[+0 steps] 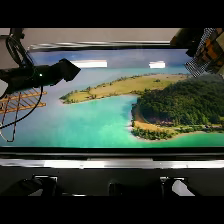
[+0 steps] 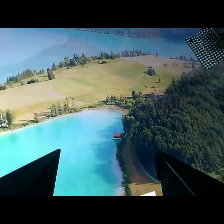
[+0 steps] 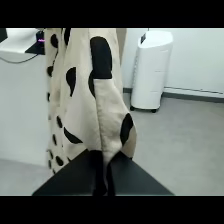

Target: Fold the clothes and pants, and hang the long-sleeved shirts on hangers.

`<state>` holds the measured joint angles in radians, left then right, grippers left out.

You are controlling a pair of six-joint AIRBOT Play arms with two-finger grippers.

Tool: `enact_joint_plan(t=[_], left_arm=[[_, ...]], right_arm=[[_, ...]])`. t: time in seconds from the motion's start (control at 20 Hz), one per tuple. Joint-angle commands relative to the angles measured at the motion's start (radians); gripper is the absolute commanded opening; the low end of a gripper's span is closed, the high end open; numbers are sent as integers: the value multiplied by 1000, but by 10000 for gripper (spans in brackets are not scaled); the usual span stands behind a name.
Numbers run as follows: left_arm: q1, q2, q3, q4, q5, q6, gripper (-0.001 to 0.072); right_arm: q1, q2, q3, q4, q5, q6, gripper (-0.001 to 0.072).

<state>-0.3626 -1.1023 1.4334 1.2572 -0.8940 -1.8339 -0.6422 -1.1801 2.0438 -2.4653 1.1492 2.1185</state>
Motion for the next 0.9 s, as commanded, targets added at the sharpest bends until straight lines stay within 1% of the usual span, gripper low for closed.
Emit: enact_joint_plan(t=[0.0, 0.2, 0.4, 0.85], left_arm=[[-1, -1, 0, 0, 1, 0, 668], [-1, -3, 0, 0, 0, 0, 668], [0, -5, 0, 0, 1, 0, 669], [0, -6, 0, 0, -6, 0, 669]], right_arm=[[-82, -5, 1, 6, -28, 40, 16], [-188, -12, 0, 122, -28, 39, 16], [-235, -18, 0, 168, -20, 32, 17], [-240, -20, -1, 150, -29, 9, 19]])
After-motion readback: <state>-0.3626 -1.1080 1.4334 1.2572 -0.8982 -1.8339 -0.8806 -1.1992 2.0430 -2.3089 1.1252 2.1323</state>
